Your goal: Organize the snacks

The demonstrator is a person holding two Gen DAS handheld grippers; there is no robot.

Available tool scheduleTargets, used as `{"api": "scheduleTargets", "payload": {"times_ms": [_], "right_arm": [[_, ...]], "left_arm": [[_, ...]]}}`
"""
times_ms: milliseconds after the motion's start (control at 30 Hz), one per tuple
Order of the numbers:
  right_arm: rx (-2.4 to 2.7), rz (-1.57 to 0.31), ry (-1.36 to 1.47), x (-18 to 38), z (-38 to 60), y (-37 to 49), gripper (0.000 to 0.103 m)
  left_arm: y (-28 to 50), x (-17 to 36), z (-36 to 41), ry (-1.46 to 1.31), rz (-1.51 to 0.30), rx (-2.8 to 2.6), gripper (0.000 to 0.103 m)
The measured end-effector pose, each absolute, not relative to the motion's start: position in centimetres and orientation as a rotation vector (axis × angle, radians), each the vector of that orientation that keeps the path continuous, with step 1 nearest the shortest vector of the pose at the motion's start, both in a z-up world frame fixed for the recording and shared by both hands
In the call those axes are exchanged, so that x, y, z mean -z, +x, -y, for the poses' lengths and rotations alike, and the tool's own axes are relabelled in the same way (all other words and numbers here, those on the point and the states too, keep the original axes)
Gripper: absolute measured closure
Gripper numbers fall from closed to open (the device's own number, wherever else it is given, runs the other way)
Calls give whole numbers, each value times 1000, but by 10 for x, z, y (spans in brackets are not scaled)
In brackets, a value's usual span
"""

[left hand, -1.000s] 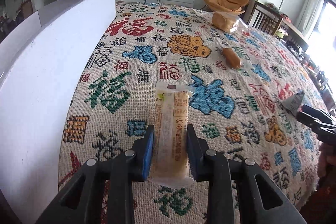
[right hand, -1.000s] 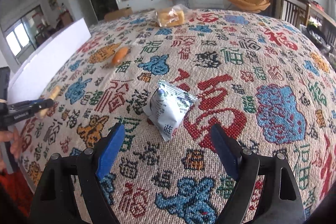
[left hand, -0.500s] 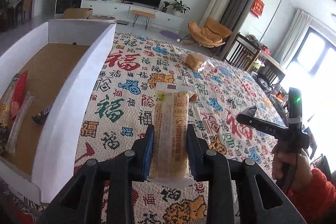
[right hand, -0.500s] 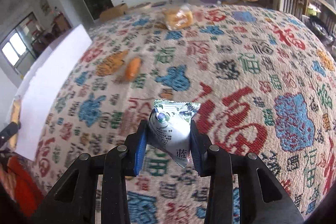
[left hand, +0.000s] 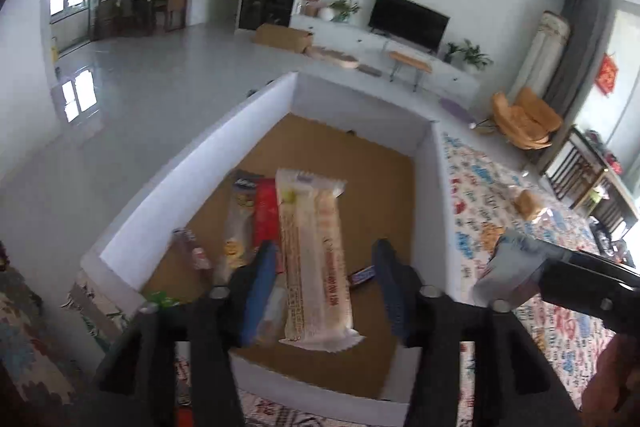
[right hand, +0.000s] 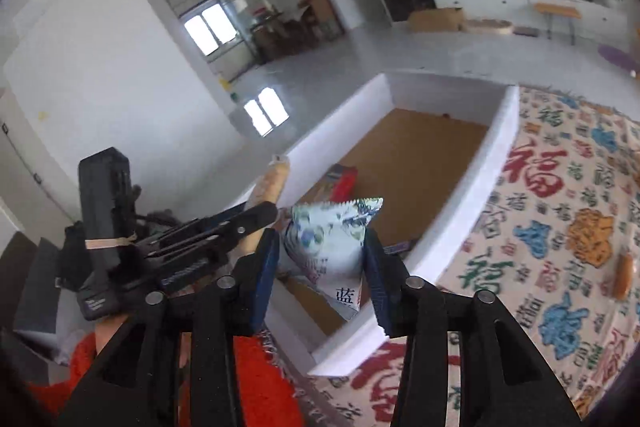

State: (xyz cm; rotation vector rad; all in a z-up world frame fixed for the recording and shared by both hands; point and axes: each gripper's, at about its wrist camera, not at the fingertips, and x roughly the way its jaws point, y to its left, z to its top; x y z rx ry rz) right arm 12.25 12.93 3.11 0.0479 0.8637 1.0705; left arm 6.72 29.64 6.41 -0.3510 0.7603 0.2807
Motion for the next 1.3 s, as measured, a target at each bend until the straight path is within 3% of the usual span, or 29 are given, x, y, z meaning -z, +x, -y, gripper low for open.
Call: {"api": "scheduleTargets", "payload": {"times_ms": [33, 133, 267, 400, 567, 833, 1133, 1300], "right_arm": [[-1073, -889, 33, -24, -139, 123, 38], [-1044, -901, 49, -13, -130, 126, 37], [-916, -824, 7, 0, -73, 135, 29], [-627, -770, -218, 54, 6, 147, 28], [-303, -847, -307, 118, 122, 176, 29], [-94, -878, -141, 139, 233, 184, 29], [-79, -896, -43, 144, 251, 195, 21], [-75, -898, -36, 145, 253, 194, 19]], "left_arm": [[66, -56, -305, -365, -773, -308, 24], [53, -38, -314, -401, -768, -334, 24], [44, -38, -291, -392, -710, -318, 23], [45, -51, -233, -355, -661, -183, 21], [66, -63, -129, -265, -678, 95, 5], [141, 16, -19, -167, -893, 212, 4], [203, 91, -5, -73, -953, 71, 4], [202, 94, 2, -10, -940, 52, 4]]}}
